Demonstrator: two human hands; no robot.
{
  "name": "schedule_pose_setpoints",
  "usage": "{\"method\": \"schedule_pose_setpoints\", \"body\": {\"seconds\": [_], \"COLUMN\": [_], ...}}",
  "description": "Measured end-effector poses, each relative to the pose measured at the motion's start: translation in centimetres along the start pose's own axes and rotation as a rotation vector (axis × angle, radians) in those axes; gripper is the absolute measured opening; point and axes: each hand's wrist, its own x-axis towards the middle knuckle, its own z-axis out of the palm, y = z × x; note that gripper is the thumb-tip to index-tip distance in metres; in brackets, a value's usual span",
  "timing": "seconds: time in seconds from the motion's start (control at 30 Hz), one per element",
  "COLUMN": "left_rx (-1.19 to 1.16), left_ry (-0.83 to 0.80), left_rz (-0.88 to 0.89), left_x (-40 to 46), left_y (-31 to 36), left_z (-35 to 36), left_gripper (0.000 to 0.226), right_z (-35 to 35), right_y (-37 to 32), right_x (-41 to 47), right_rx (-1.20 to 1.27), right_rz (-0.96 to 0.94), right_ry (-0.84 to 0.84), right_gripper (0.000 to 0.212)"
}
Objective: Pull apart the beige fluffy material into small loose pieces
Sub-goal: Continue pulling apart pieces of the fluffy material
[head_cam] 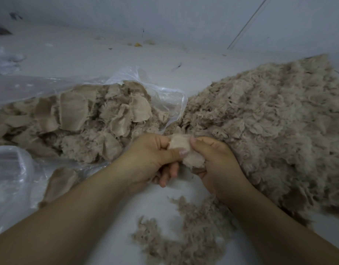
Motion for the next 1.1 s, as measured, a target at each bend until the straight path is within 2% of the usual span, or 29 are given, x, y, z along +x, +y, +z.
{"method": "schedule_pose_setpoints", "body": {"seconds": [0.07, 0.17, 0.27, 0.37, 0.5, 0.63, 0.7, 0.8, 0.9, 0.93, 0.97, 1.03, 1.1], "left_rx": [0.007, 0.065, 0.111, 0.226, 0.282, 0.344, 0.330, 0.406, 0.387, 0.409, 0.461, 0.708, 0.940], "left_ry": [0.030, 0.052, 0.019, -0.106, -0.401, -0.467, -0.354, -0.050, 0.053, 0.066, 0.074, 0.122, 0.228], "left_rz": [0.008, 0.012, 0.026, 0.010, -0.010, 0.083, 0.140, 0.238, 0.207, 0.209, 0.232, 0.361, 0.530], "left_x": [0.0, -0.1, -0.3, -0.8, -1.4, -1.5, -1.5, -0.9, -0.4, -0.4, -0.4, -0.4, -0.4], "left_y": [0.1, 0.3, 0.6, 1.0, 1.4, 1.6, 1.7, 1.2, 0.8, 0.7, 0.4, -0.2, -0.5], "left_z": [-0.2, -0.2, -0.4, -1.5, -2.1, -1.8, -1.4, -1.1, -1.0, -1.0, -1.1, -1.0, -0.7], "left_gripper": [0.032, 0.037, 0.033, 0.032, 0.008, 0.021, 0.016, 0.016, 0.009, 0.016, 0.026, 0.045, 0.052], "right_z": [-0.1, -0.1, -0.1, 0.0, 0.0, 0.2, 0.3, 0.4, 0.2, 0.1, 0.1, -0.1, -0.2], "right_y": [0.1, 0.1, 0.1, 0.0, 0.0, -0.1, -0.2, -0.1, 0.0, 0.0, 0.0, 0.1, 0.2], "right_x": [0.1, 0.1, 0.0, 0.0, -0.2, -0.5, -0.5, -0.4, -0.2, -0.2, -0.1, 0.0, 0.0], "right_rx": [0.047, -0.016, -0.033, -0.012, 0.023, -0.052, -0.065, -0.051, -0.052, -0.044, -0.031, -0.020, -0.020], "right_rz": [0.010, -0.003, 0.015, 0.018, 0.025, -0.004, 0.002, 0.017, 0.020, 0.019, 0.018, 0.010, 0.005], "right_ry": [-0.020, -0.035, -0.025, -0.016, 0.007, -0.015, -0.009, 0.001, -0.014, -0.027, -0.044, -0.081, -0.085], "right_gripper": [0.043, 0.026, 0.022, 0.022, 0.023, 0.025, 0.025, 0.031, 0.034, 0.033, 0.031, 0.030, 0.031]}}
